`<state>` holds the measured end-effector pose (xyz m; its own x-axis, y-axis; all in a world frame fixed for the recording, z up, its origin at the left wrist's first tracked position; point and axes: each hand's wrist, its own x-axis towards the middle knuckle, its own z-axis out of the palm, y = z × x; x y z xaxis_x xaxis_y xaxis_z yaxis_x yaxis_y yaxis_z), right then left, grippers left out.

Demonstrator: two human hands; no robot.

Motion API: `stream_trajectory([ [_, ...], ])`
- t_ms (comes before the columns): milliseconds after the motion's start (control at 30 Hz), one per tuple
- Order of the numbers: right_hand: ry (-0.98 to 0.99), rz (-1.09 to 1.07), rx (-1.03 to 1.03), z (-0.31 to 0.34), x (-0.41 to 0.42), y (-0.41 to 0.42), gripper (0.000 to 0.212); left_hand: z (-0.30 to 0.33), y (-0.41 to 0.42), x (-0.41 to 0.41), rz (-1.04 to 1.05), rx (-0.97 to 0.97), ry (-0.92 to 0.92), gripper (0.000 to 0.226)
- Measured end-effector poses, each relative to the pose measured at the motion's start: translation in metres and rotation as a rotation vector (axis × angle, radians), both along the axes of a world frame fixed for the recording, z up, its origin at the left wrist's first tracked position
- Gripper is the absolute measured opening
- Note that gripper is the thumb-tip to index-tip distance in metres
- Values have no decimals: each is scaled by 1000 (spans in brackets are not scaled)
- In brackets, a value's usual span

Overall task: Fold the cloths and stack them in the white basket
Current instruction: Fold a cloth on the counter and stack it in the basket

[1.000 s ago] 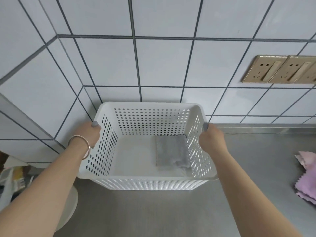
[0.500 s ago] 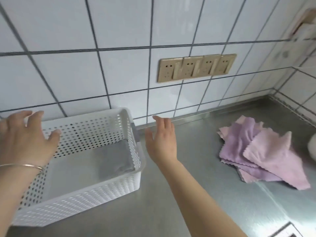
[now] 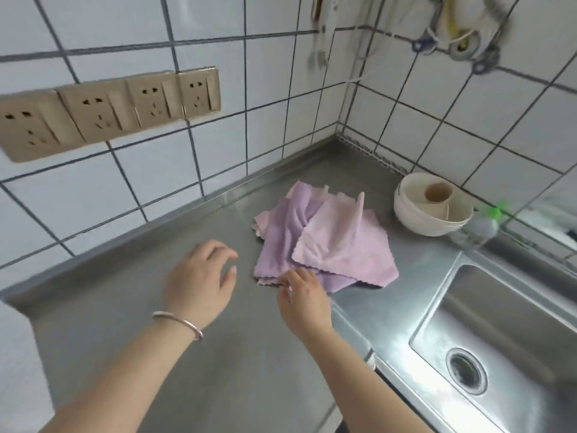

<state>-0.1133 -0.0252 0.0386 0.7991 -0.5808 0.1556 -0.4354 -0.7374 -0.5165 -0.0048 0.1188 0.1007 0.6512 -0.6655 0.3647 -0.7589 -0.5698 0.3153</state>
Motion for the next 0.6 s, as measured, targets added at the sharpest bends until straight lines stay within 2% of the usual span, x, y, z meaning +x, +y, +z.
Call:
stream_trajectory([
  [100, 112, -27, 42, -23, -15, -67, 26, -36, -72, -3, -68, 51, 53, 31],
  [267, 228, -58, -31, -48, -19, -157, 18, -88, -167, -11, -200, 165, 136, 30],
  [333, 283, -59, -38, -63, -16, -175, 27, -110, -194, -22, -234, 207, 164, 25],
  [467, 299, -20, -175, -84, -7, -185, 19, -133, -225, -33, -255, 303, 254, 46],
  [533, 300, 14, -242, -93, -4, -192, 23, -139, -237, -30, -243, 340, 331, 46],
  [600, 266, 11, -278, -97, -5, -196, 23, -144, -241, -28, -233, 359, 287, 40],
])
